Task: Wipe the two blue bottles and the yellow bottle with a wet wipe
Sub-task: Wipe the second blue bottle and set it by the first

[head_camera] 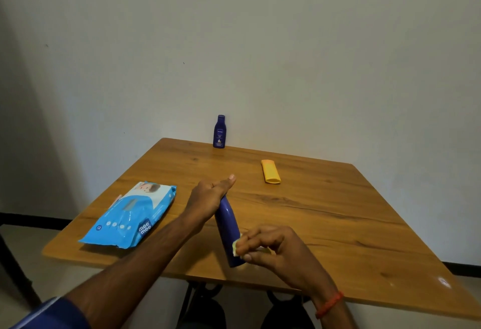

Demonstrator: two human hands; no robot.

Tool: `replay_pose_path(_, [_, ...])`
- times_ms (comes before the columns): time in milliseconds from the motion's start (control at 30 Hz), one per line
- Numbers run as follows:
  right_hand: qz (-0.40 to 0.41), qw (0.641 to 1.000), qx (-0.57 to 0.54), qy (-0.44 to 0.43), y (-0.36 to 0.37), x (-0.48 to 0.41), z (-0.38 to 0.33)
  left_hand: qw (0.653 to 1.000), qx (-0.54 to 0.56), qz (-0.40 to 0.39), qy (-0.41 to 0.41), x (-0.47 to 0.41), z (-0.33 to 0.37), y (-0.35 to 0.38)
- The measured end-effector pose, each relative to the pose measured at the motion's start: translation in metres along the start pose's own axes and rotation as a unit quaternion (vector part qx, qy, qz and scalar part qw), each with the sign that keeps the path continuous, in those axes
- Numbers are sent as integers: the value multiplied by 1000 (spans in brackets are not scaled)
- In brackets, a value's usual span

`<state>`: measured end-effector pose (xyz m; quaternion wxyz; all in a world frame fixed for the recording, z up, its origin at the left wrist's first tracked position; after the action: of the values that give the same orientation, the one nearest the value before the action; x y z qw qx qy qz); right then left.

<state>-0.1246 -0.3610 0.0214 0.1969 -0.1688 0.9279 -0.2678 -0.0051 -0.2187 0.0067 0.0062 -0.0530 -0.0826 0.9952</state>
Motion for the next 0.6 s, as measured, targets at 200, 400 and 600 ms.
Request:
replay_pose_path(200, [178, 961, -175, 122, -36, 5, 21, 999, -30, -3, 23, -1, 6, 4])
replay_pose_path(400, [212, 959, -35, 187, -40, -8, 20, 996, -67, 0, 65, -1, 15, 8])
replay_pose_path(600, [46, 939, 270, 205, -18, -42, 13, 990, -104, 49, 86, -8, 21, -2])
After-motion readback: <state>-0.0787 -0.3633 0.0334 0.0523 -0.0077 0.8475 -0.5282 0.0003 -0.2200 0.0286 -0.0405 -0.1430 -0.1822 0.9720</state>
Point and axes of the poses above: each hand's wrist, its own x-axis away from the middle knuckle, its own y-axis out of the palm, z = x × y, the point moved 10 cm from there along -x, towards the middle knuckle, and after that the axes turned 7 degrees about x, right-handed, at the moved point
